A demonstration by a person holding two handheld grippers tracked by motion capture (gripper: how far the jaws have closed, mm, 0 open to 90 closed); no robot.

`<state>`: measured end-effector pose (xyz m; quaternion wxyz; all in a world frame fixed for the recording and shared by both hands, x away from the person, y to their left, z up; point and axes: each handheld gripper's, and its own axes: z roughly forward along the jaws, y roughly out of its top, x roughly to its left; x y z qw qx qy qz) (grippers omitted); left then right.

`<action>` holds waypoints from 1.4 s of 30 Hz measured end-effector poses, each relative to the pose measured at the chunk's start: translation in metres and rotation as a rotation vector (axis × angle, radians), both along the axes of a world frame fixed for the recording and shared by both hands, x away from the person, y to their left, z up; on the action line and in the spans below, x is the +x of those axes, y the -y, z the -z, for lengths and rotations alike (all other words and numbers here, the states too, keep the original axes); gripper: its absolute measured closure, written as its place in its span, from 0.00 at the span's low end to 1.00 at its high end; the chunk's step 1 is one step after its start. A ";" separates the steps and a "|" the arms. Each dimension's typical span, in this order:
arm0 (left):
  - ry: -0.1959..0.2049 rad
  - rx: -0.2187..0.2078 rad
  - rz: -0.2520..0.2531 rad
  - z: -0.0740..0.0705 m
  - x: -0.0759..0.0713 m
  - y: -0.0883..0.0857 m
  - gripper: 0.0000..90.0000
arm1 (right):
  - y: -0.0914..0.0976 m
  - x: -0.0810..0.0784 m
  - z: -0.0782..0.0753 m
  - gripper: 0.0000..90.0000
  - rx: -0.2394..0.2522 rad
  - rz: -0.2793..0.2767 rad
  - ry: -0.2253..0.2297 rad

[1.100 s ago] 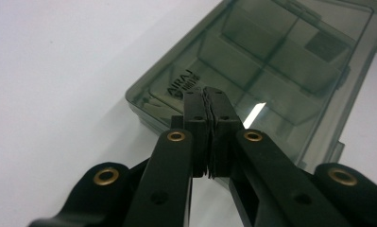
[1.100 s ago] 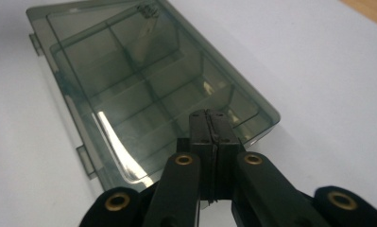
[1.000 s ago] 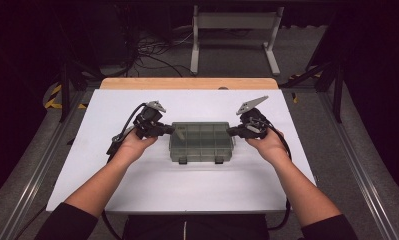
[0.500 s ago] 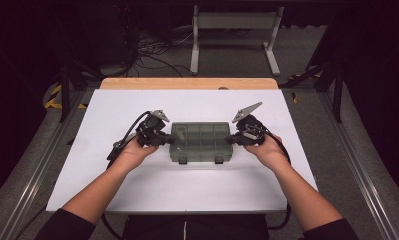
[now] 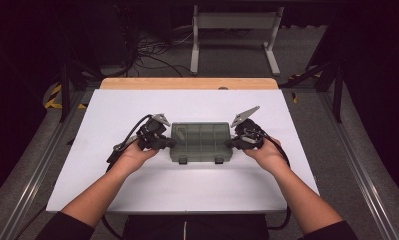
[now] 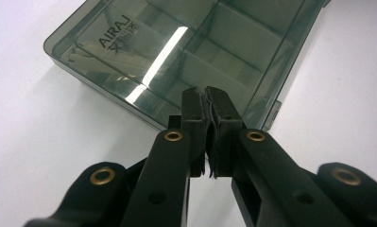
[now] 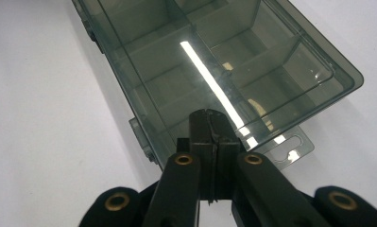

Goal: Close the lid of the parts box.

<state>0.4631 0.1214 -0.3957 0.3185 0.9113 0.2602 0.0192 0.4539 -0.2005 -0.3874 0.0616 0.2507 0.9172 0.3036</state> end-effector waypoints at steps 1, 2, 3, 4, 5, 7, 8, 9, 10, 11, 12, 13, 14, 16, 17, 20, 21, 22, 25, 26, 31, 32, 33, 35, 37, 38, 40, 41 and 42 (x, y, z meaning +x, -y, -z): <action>-0.005 0.007 0.000 0.001 -0.001 0.001 0.96 | 0.000 0.000 0.001 1.00 -0.001 -0.003 0.002; -0.005 0.013 0.002 0.003 -0.001 0.001 0.96 | 0.000 -0.001 0.002 1.00 -0.006 -0.004 0.001; -0.006 0.009 -0.001 0.004 -0.001 0.001 0.97 | 0.000 -0.001 0.003 1.00 -0.012 -0.007 0.005; -0.008 0.000 -0.003 0.004 -0.001 0.000 0.97 | -0.001 -0.001 0.004 1.00 -0.013 -0.009 0.008; -0.008 0.000 -0.003 0.004 -0.001 0.000 0.97 | -0.001 -0.002 0.005 1.00 -0.014 -0.007 0.008; -0.009 -0.007 -0.004 0.005 -0.001 -0.001 0.97 | -0.001 -0.003 0.005 1.00 -0.008 -0.005 0.009; -0.007 -0.006 -0.003 0.005 -0.001 -0.001 0.97 | -0.001 -0.003 0.006 1.00 -0.006 -0.003 0.010; -0.005 -0.007 -0.002 0.005 -0.001 -0.001 0.97 | -0.001 -0.003 0.006 1.00 -0.008 -0.002 0.014; 0.000 -0.003 0.001 0.005 -0.001 -0.001 0.97 | 0.000 -0.004 0.006 1.00 -0.005 -0.004 0.018; 0.000 -0.003 0.001 0.005 -0.001 -0.001 0.97 | 0.000 -0.004 0.006 1.00 -0.003 -0.002 0.018; 0.000 -0.002 -0.004 0.005 -0.002 0.000 0.97 | 0.000 -0.004 0.006 1.00 -0.003 -0.002 0.018; 0.002 -0.001 -0.005 0.005 -0.003 0.000 0.97 | 0.000 -0.005 0.007 1.00 0.002 0.003 0.018; 0.005 0.001 -0.003 0.005 -0.003 0.000 0.97 | 0.000 -0.005 0.007 1.00 0.002 0.003 0.018; 0.023 0.004 -0.003 0.006 -0.004 0.000 0.97 | 0.001 -0.005 0.008 1.00 0.011 0.004 0.023; 0.023 0.004 -0.003 0.006 -0.004 0.000 0.97 | 0.001 -0.005 0.008 1.00 0.011 0.004 0.023; 0.017 -0.010 -0.004 0.007 -0.004 -0.002 0.97 | 0.002 -0.006 0.008 1.00 0.015 0.003 0.030; 0.019 -0.011 -0.004 0.007 -0.004 -0.002 0.98 | 0.002 -0.007 0.009 1.00 0.016 0.003 0.034; 0.021 -0.010 -0.005 0.007 -0.004 -0.002 0.98 | 0.002 -0.007 0.009 1.00 0.016 0.003 0.034; 0.020 -0.011 -0.008 0.007 -0.005 -0.001 0.98 | 0.002 -0.007 0.009 1.00 0.019 0.005 0.033; 0.015 -0.015 -0.012 0.007 -0.004 -0.002 0.97 | 0.002 -0.007 0.009 1.00 0.020 0.008 0.033; -0.004 -0.041 -0.028 0.007 -0.004 -0.003 0.95 | 0.002 -0.007 0.009 0.97 0.029 0.025 0.027; -0.004 -0.042 -0.034 0.007 -0.004 -0.002 0.92 | 0.002 -0.007 0.008 0.97 0.035 0.041 0.026; -0.005 -0.053 -0.033 0.006 -0.004 -0.003 0.92 | 0.002 -0.007 0.008 0.97 0.035 0.041 0.026; -0.003 -0.088 -0.036 0.003 -0.005 -0.005 0.87 | 0.003 -0.008 0.006 0.96 0.061 0.054 0.031; -0.002 -0.100 -0.038 0.001 -0.005 -0.005 0.84 | 0.004 -0.009 0.003 0.94 0.072 0.052 0.044; 0.003 -0.107 -0.037 0.000 -0.006 -0.006 0.84 | 0.004 -0.009 0.002 0.93 0.077 0.056 0.050; 0.015 -0.132 -0.028 -0.005 -0.009 -0.009 0.81 | 0.006 -0.011 -0.002 0.89 0.097 0.054 0.062; 0.018 -0.141 -0.028 -0.006 -0.010 -0.010 0.79 | 0.006 -0.011 -0.003 0.85 0.110 0.054 0.069; 0.018 -0.141 -0.028 -0.006 -0.010 -0.010 0.77 | 0.006 -0.011 -0.003 0.85 0.110 0.054 0.069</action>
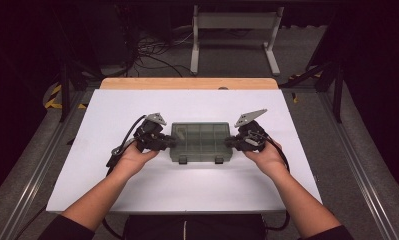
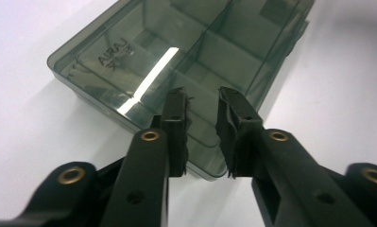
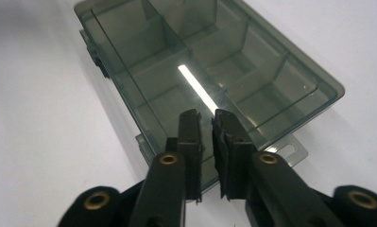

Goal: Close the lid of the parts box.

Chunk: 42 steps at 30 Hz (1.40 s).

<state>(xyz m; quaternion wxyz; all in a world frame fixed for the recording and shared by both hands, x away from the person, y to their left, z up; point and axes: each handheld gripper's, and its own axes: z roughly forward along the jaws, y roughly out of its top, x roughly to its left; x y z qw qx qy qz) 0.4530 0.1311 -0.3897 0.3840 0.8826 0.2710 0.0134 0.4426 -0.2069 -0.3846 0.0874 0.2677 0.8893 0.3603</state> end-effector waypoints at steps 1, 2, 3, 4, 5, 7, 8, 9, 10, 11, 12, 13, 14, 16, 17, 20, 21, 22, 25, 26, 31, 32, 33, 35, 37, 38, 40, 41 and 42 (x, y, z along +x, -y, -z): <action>0.001 -0.017 0.001 -0.002 -0.002 -0.002 0.77 | 0.001 -0.001 -0.001 0.81 0.012 0.003 0.007; 0.007 -0.039 0.003 -0.005 -0.004 -0.005 0.71 | 0.003 -0.003 -0.004 0.70 0.042 0.013 0.018; 0.007 -0.039 0.003 -0.005 -0.004 -0.005 0.68 | 0.003 -0.003 -0.004 0.70 0.042 0.013 0.018; 0.018 -0.058 0.000 -0.007 -0.007 -0.007 0.68 | 0.005 -0.004 -0.006 0.66 0.058 0.019 0.026; 0.027 -0.075 -0.004 -0.009 -0.009 -0.010 0.64 | 0.006 -0.006 -0.009 0.61 0.074 0.026 0.040; 0.040 -0.102 -0.007 -0.012 -0.013 -0.016 0.56 | 0.009 -0.010 -0.013 0.54 0.104 0.034 0.075; 0.054 -0.112 -0.010 -0.013 -0.015 -0.018 0.51 | 0.010 -0.012 -0.015 0.51 0.117 0.035 0.087; 0.060 -0.128 -0.013 -0.015 -0.017 -0.021 0.47 | 0.011 -0.014 -0.017 0.49 0.134 0.035 0.099; 0.074 -0.144 -0.012 -0.017 -0.020 -0.025 0.43 | 0.012 -0.016 -0.019 0.46 0.148 0.035 0.112; 0.087 -0.155 -0.019 -0.018 -0.022 -0.028 0.39 | 0.014 -0.018 -0.022 0.43 0.161 0.034 0.127; 0.096 -0.167 -0.020 -0.019 -0.024 -0.031 0.35 | 0.015 -0.021 -0.023 0.40 0.169 0.032 0.142; 0.100 -0.177 -0.026 -0.020 -0.026 -0.034 0.32 | 0.015 -0.023 -0.025 0.38 0.177 0.030 0.155; 0.108 -0.187 -0.038 -0.021 -0.028 -0.036 0.29 | 0.016 -0.025 -0.026 0.36 0.188 0.027 0.166; 0.125 -0.216 -0.048 -0.022 -0.032 -0.044 0.25 | 0.018 -0.029 -0.029 0.32 0.214 0.025 0.195; 0.130 -0.225 -0.063 -0.022 -0.034 -0.046 0.21 | 0.020 -0.032 -0.030 0.28 0.230 0.019 0.217; 0.147 -0.242 -0.084 -0.021 -0.038 -0.055 0.14 | 0.021 -0.036 -0.031 0.24 0.241 0.017 0.242; 0.165 -0.250 -0.093 -0.021 -0.040 -0.060 0.14 | 0.021 -0.037 -0.031 0.22 0.243 0.018 0.249; 0.176 -0.256 -0.103 -0.020 -0.042 -0.063 0.13 | 0.022 -0.039 -0.030 0.19 0.246 0.021 0.263; 0.214 -0.270 -0.124 -0.018 -0.049 -0.074 0.10 | 0.025 -0.043 -0.030 0.13 0.258 0.019 0.283; 0.221 -0.281 -0.132 -0.018 -0.052 -0.077 0.10 | 0.026 -0.044 -0.030 0.12 0.264 0.018 0.294; 0.267 -0.333 -0.164 -0.012 -0.065 -0.095 0.06 | 0.032 -0.051 -0.028 0.06 0.292 0.022 0.344; 0.284 -0.345 -0.172 -0.010 -0.068 -0.099 0.06 | 0.033 -0.052 -0.027 0.05 0.297 0.020 0.357; 0.291 -0.353 -0.176 -0.009 -0.070 -0.101 0.06 | 0.035 -0.054 -0.026 0.05 0.303 0.019 0.361; 0.316 -0.369 -0.192 -0.006 -0.075 -0.107 0.04 | 0.036 -0.056 -0.024 0.04 0.303 0.021 0.379; 0.322 -0.382 -0.198 -0.002 -0.078 -0.112 0.04 | 0.038 -0.059 -0.021 0.02 0.304 0.027 0.388; 0.323 -0.391 -0.201 -0.001 -0.080 -0.114 0.04 | 0.038 -0.059 -0.020 0.01 0.306 0.031 0.387; 0.346 -0.401 -0.214 0.004 -0.083 -0.118 0.04 | 0.040 -0.061 -0.018 0.00 0.314 0.034 0.397; 0.361 -0.403 -0.218 0.005 -0.085 -0.120 0.04 | 0.041 -0.062 -0.017 0.00 0.316 0.033 0.399; 0.371 -0.408 -0.216 0.007 -0.086 -0.121 0.04 | 0.042 -0.063 -0.016 0.00 0.324 0.030 0.405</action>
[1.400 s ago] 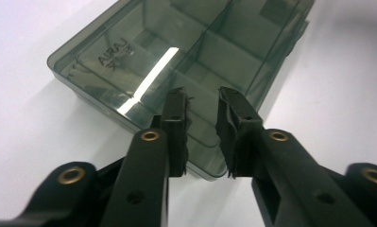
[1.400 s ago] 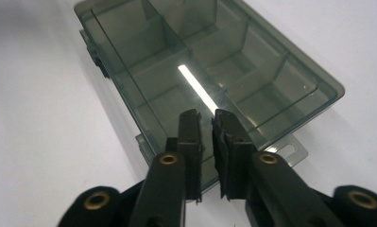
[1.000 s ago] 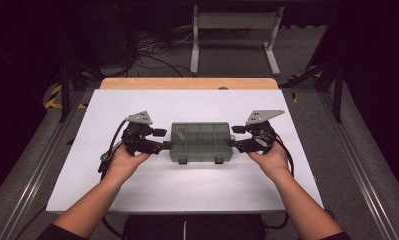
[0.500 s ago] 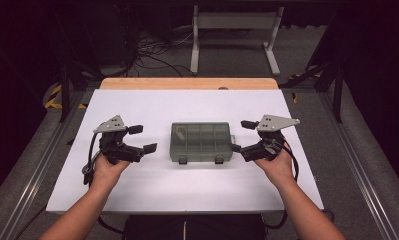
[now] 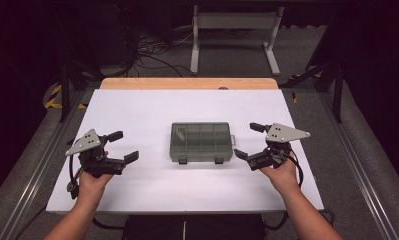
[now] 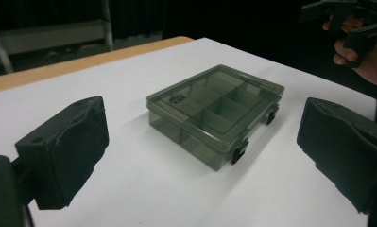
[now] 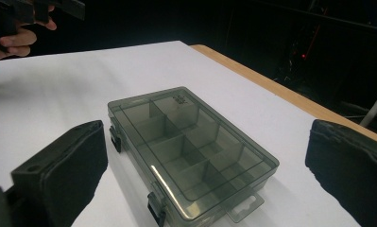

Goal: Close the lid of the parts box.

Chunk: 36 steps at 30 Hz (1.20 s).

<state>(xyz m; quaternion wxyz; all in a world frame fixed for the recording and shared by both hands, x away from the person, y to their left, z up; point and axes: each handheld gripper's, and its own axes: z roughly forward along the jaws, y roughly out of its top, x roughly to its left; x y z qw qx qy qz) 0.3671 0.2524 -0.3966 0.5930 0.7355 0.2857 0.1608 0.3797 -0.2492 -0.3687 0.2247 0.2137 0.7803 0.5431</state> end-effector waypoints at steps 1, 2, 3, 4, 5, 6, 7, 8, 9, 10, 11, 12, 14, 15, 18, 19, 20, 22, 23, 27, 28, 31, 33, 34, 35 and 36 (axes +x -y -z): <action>0.013 -0.013 -0.006 0.002 -0.002 -0.002 0.04 | 0.001 -0.001 0.001 0.00 0.006 -0.002 0.006; 0.018 -0.018 -0.007 0.004 -0.003 -0.005 0.04 | 0.003 -0.002 0.003 0.00 0.016 -0.002 0.020; 0.019 -0.018 -0.012 0.005 -0.004 -0.006 0.04 | 0.004 -0.003 0.004 0.00 0.024 -0.006 0.025; 0.023 -0.012 -0.014 0.007 -0.005 -0.008 0.04 | 0.005 -0.004 0.005 0.00 0.027 -0.007 0.026; 0.023 -0.008 -0.017 0.008 -0.005 -0.008 0.04 | 0.006 -0.005 0.007 0.00 0.029 -0.005 0.027; 0.030 -0.004 -0.021 0.009 -0.006 -0.010 0.03 | 0.007 -0.005 0.008 0.00 0.029 -0.003 0.027; 0.034 -0.004 -0.026 0.011 -0.007 -0.011 0.02 | 0.009 -0.007 0.011 0.00 0.036 -0.004 0.029; 0.034 -0.003 -0.024 0.012 -0.007 -0.012 0.02 | 0.009 -0.007 0.011 0.00 0.036 -0.004 0.029; 0.043 -0.009 -0.032 0.014 -0.009 -0.014 0.02 | 0.009 -0.007 0.012 0.00 0.038 -0.003 0.031; 0.045 -0.003 -0.032 0.015 -0.009 -0.015 0.01 | 0.010 -0.009 0.014 0.00 0.041 -0.004 0.033; 0.051 -0.007 -0.036 0.016 -0.009 -0.016 0.01 | 0.011 -0.009 0.015 0.00 0.042 -0.004 0.034; 0.055 -0.005 -0.037 0.017 -0.010 -0.017 0.01 | 0.012 -0.011 0.018 0.00 0.046 0.000 0.037; 0.067 0.004 -0.042 0.022 -0.013 -0.018 0.00 | 0.013 -0.011 0.021 0.00 0.045 0.002 0.031; 0.067 0.004 -0.042 0.022 -0.013 -0.018 0.00 | 0.014 -0.012 0.022 0.00 0.045 0.001 0.028; 0.092 0.001 -0.048 0.027 -0.015 -0.021 0.00 | 0.017 -0.014 0.028 0.00 0.051 0.004 0.031; 0.085 -0.002 -0.045 0.028 -0.016 -0.023 0.00 | 0.017 -0.014 0.028 0.00 0.051 0.004 0.031; 0.089 -0.012 -0.047 0.030 -0.015 -0.024 0.00 | 0.018 -0.015 0.030 0.00 0.056 0.005 0.029; 0.084 -0.025 -0.051 0.032 -0.016 -0.027 0.00 | 0.019 -0.016 0.032 0.00 0.057 0.004 0.031; 0.086 -0.025 -0.053 0.033 -0.016 -0.028 0.00 | 0.020 -0.017 0.033 0.00 0.056 0.007 0.028; 0.104 -0.022 -0.062 0.038 -0.018 -0.031 0.00 | 0.022 -0.019 0.039 0.00 0.062 0.010 0.032; 0.108 -0.023 -0.068 0.039 -0.019 -0.031 0.00 | 0.023 -0.020 0.041 0.00 0.069 0.012 0.031; 0.115 0.011 -0.086 0.046 -0.019 -0.033 0.00 | 0.026 -0.019 0.046 0.00 0.070 0.020 0.029; 0.102 0.001 -0.092 0.050 -0.018 -0.035 0.00 | 0.028 -0.019 0.049 0.00 0.064 0.028 0.031; 0.101 0.000 -0.092 0.051 -0.017 -0.036 0.00 | 0.029 -0.018 0.051 0.00 0.059 0.031 0.028; 0.094 -0.006 -0.097 0.053 -0.016 -0.037 0.00 | 0.030 -0.018 0.054 0.00 0.059 0.042 0.013; 0.094 -0.006 -0.097 0.053 -0.016 -0.037 0.00 | 0.030 -0.017 0.056 0.00 0.063 0.043 0.007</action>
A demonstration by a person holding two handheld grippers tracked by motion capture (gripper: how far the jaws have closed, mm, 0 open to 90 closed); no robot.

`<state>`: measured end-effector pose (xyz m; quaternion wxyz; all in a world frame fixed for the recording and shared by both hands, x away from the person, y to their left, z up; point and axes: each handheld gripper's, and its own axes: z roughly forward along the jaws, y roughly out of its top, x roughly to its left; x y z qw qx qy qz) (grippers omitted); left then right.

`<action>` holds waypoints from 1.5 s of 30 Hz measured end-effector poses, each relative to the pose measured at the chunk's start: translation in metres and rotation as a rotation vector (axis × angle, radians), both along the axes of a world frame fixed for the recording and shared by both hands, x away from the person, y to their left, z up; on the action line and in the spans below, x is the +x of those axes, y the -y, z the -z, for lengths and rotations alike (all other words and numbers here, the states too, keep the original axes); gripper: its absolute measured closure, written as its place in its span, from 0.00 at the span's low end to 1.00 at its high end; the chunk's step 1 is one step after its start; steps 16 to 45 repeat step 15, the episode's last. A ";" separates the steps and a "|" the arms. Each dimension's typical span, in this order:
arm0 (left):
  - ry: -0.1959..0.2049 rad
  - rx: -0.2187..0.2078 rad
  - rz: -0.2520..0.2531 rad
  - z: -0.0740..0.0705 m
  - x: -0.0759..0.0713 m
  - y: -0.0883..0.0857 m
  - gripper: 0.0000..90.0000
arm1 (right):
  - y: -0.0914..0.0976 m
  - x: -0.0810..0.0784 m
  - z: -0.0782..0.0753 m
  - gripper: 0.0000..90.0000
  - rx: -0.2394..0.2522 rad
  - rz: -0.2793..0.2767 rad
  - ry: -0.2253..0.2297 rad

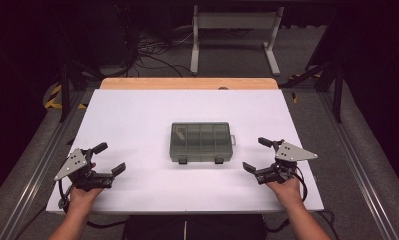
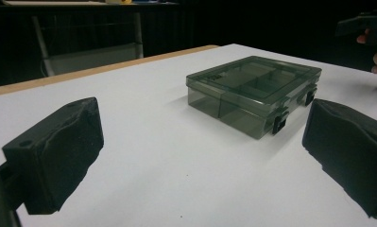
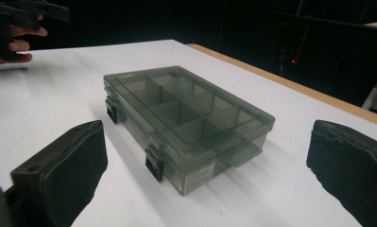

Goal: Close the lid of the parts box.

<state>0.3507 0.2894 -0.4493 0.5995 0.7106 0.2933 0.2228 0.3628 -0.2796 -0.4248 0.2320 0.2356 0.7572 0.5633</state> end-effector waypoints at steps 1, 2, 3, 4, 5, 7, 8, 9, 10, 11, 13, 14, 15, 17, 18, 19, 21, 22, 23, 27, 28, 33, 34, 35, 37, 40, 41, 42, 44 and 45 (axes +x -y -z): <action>-0.007 -0.008 -0.004 0.001 0.001 -0.001 0.00 | 0.000 0.000 0.000 0.00 0.000 0.000 0.000; -0.010 -0.017 -0.005 0.002 0.001 -0.002 0.00 | 0.000 0.001 0.002 0.00 0.002 0.001 -0.010; -0.007 -0.027 -0.012 0.003 0.002 -0.003 0.00 | 0.000 0.001 0.003 0.00 -0.001 0.004 -0.014; -0.009 -0.032 -0.014 0.003 0.002 -0.004 0.00 | 0.000 0.002 0.004 0.00 -0.003 0.004 -0.015; -0.008 -0.036 -0.017 0.003 0.002 -0.005 0.00 | 0.000 0.002 0.005 0.00 -0.003 0.003 -0.019; -0.010 -0.030 -0.018 0.004 0.003 -0.005 0.00 | 0.001 0.003 0.007 0.00 -0.002 0.004 -0.025; -0.008 -0.023 -0.019 0.004 0.003 -0.004 0.00 | 0.001 0.003 0.007 0.00 -0.002 0.004 -0.025; -0.008 -0.005 -0.012 0.004 0.003 -0.004 0.00 | 0.001 0.004 0.007 0.00 -0.007 0.008 -0.025; -0.003 -0.004 -0.015 0.005 0.003 -0.003 0.00 | 0.002 0.004 0.008 0.00 0.000 0.006 -0.027; -0.003 0.000 -0.014 0.005 0.003 -0.003 0.00 | 0.002 0.004 0.008 0.00 0.003 0.006 -0.028; -0.003 0.000 -0.013 0.005 0.003 -0.003 0.00 | 0.002 0.004 0.008 0.00 0.005 0.009 -0.029; 0.000 0.003 -0.015 0.005 0.003 -0.003 0.00 | 0.003 0.004 0.008 0.00 0.005 0.011 -0.028; -0.001 -0.001 -0.017 0.005 0.003 -0.003 0.00 | 0.003 0.004 0.008 0.00 0.010 0.008 -0.029; -0.001 -0.001 -0.017 0.005 0.003 -0.003 0.00 | 0.003 0.004 0.008 0.00 0.010 0.008 -0.029; -0.001 -0.001 -0.017 0.005 0.003 -0.003 0.00 | 0.003 0.004 0.008 0.00 0.010 0.008 -0.029; -0.001 -0.001 -0.017 0.005 0.003 -0.003 0.00 | 0.003 0.004 0.008 0.00 0.010 0.008 -0.029; -0.001 -0.001 -0.017 0.005 0.003 -0.003 0.00 | 0.003 0.004 0.008 0.00 0.010 0.008 -0.029; -0.001 -0.001 -0.017 0.005 0.003 -0.003 0.00 | 0.003 0.004 0.008 0.00 0.010 0.008 -0.029; -0.001 -0.001 -0.017 0.005 0.003 -0.003 0.00 | 0.003 0.004 0.008 0.00 0.010 0.008 -0.029; -0.001 -0.001 -0.017 0.005 0.003 -0.003 0.00 | 0.003 0.004 0.008 0.00 0.010 0.008 -0.029; -0.001 -0.001 -0.017 0.005 0.003 -0.003 0.00 | 0.003 0.004 0.008 0.00 0.010 0.008 -0.029; -0.001 -0.001 -0.017 0.005 0.003 -0.003 0.00 | 0.003 0.004 0.008 0.00 0.010 0.008 -0.029; -0.001 -0.001 -0.017 0.005 0.003 -0.003 0.00 | 0.003 0.004 0.008 0.00 0.010 0.008 -0.029; -0.001 -0.001 -0.017 0.005 0.003 -0.003 0.00 | 0.003 0.004 0.008 0.00 0.010 0.008 -0.029; -0.001 -0.001 -0.017 0.005 0.003 -0.003 0.00 | 0.003 0.004 0.008 0.00 0.010 0.008 -0.029; -0.001 -0.001 -0.017 0.005 0.003 -0.003 0.00 | 0.003 0.004 0.008 0.00 0.010 0.008 -0.029; -0.001 -0.001 -0.017 0.005 0.003 -0.003 0.00 | 0.003 0.004 0.008 0.00 0.010 0.008 -0.029; -0.001 -0.001 -0.017 0.005 0.003 -0.003 0.00 | 0.003 0.004 0.008 0.00 0.010 0.008 -0.029; -0.001 -0.001 -0.017 0.005 0.003 -0.003 0.00 | 0.003 0.004 0.008 0.00 0.010 0.008 -0.029; -0.001 -0.001 -0.017 0.005 0.003 -0.003 0.00 | 0.003 0.004 0.008 0.00 0.010 0.008 -0.029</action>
